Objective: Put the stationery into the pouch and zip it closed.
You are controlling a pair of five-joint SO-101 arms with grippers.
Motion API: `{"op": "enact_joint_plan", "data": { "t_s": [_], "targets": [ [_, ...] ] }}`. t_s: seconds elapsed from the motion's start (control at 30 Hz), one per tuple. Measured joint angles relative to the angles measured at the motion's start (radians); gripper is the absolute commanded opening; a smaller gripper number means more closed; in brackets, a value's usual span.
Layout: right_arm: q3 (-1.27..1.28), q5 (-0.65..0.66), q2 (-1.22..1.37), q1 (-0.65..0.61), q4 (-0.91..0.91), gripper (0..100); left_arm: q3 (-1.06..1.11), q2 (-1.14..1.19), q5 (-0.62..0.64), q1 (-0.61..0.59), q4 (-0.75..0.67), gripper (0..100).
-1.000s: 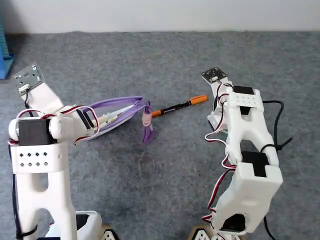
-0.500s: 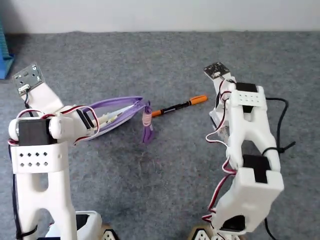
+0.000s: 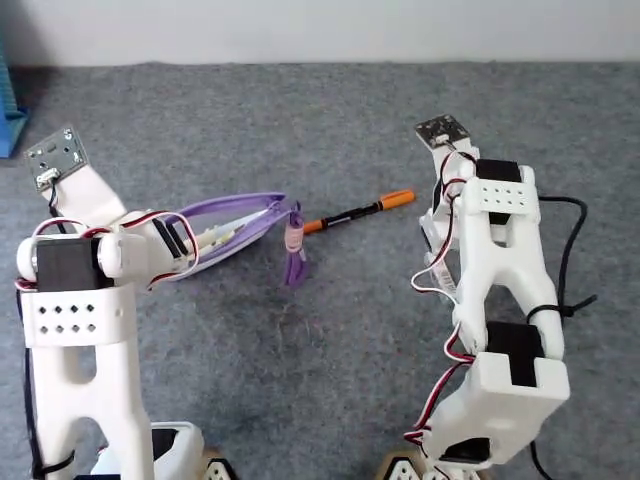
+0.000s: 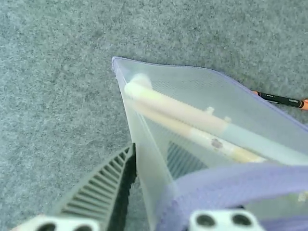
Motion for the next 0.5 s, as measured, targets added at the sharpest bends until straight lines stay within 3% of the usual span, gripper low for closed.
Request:
{"op": "enact_joint_plan", "data": {
  "t_s": [0.17, 0.5],
  "targets": [
    [0.0, -0.089, 0.003, -0.051, 0.008, 23.5, 0.0, 0.0, 0.0, 0.0, 0.0, 11],
    [0.0, -0.103, 0.184, -0.055, -0.08, 19.7, 0.0, 0.0, 0.0, 0.0, 0.0, 11]
  ]
}}
